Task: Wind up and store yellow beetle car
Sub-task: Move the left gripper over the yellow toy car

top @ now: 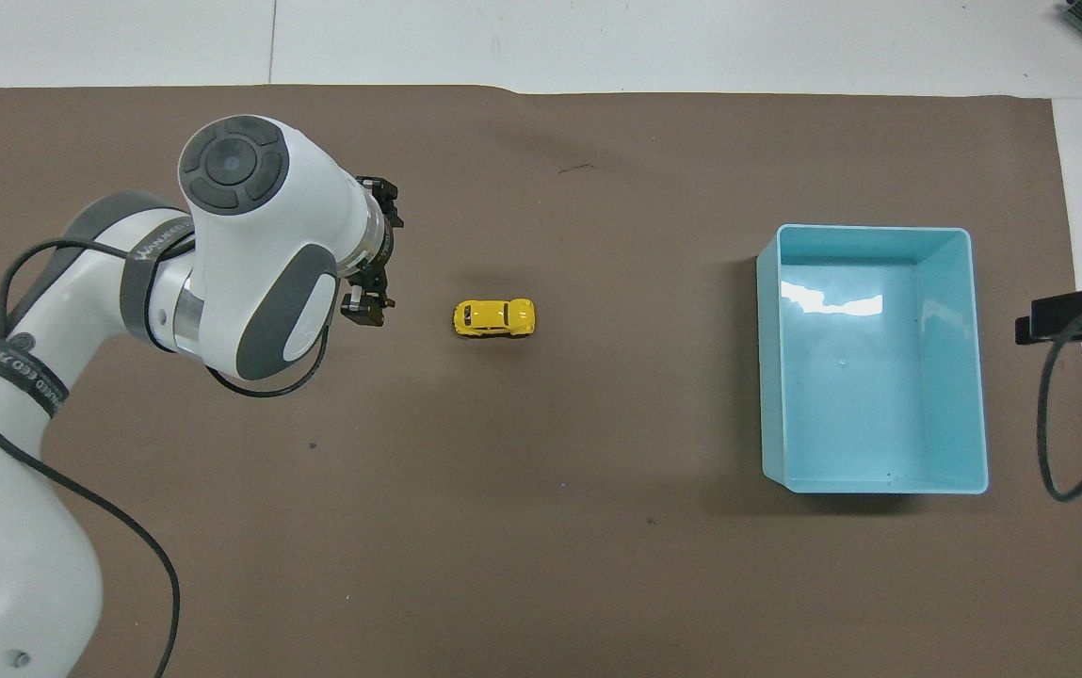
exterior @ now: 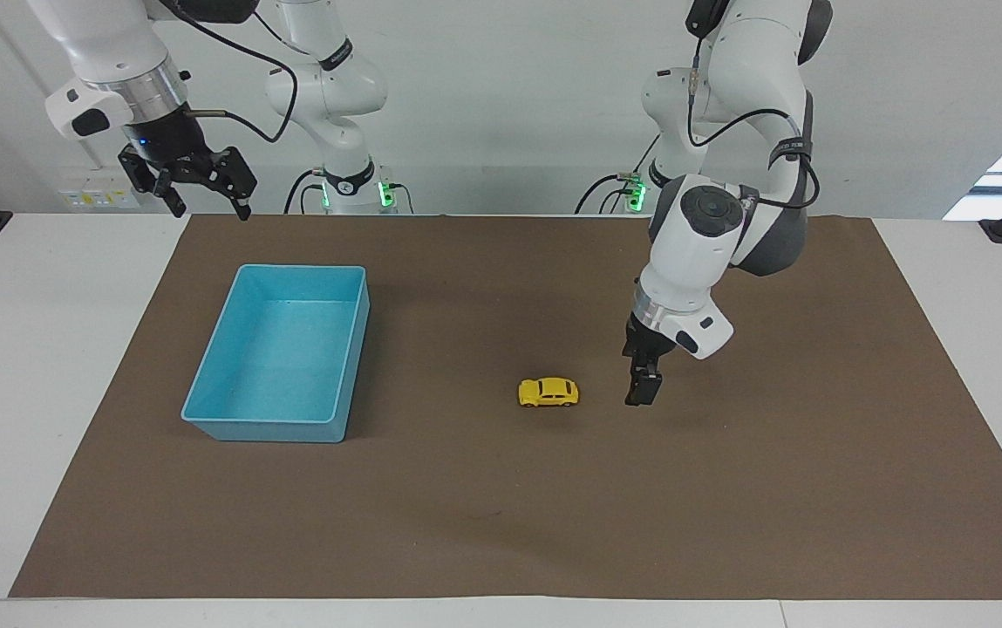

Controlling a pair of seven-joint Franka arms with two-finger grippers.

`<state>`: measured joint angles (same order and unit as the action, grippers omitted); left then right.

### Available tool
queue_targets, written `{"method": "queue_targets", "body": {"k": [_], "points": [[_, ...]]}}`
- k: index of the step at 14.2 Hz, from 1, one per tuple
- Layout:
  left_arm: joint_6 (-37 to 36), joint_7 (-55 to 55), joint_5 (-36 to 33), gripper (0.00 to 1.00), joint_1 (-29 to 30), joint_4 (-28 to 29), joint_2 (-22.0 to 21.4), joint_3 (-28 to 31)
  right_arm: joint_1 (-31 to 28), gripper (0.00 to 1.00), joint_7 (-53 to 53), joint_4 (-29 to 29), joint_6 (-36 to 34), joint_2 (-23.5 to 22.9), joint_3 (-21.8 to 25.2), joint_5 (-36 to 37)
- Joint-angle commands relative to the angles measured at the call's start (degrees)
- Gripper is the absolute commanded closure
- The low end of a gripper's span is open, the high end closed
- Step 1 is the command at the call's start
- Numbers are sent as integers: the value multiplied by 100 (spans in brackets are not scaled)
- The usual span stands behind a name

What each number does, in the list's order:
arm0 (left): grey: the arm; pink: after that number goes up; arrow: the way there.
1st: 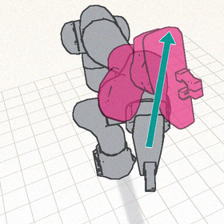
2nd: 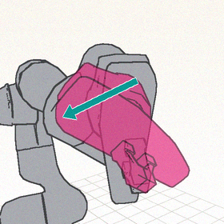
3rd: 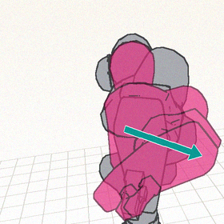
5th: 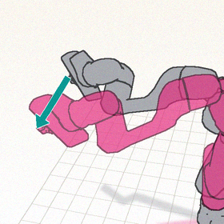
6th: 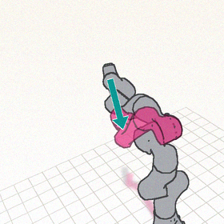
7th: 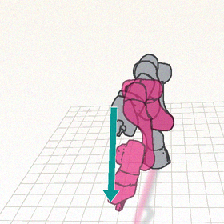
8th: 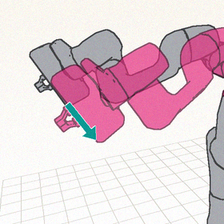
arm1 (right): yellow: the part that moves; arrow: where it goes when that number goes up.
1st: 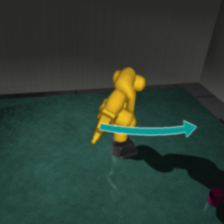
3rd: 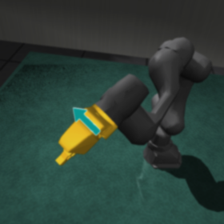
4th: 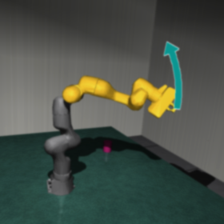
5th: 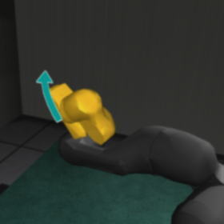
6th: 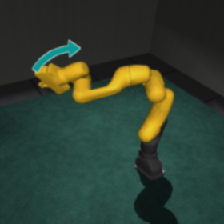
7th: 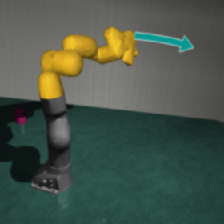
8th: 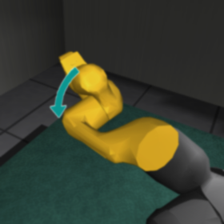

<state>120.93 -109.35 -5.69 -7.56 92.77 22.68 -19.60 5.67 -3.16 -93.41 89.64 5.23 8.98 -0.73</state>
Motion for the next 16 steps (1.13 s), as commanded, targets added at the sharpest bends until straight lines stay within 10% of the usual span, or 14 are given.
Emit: {"method": "queue_targets", "body": {"k": [1, 16], "points": [[194, -665, -344, 0, -141, 22, 157, -35, -40, 0, 96, -37, 19, 48, -19, -59], [422, -2740, -1162, 0, -941, -163, 1045, -220, -40, 0, 96, -37, 19, 48, -19, -59]]}}
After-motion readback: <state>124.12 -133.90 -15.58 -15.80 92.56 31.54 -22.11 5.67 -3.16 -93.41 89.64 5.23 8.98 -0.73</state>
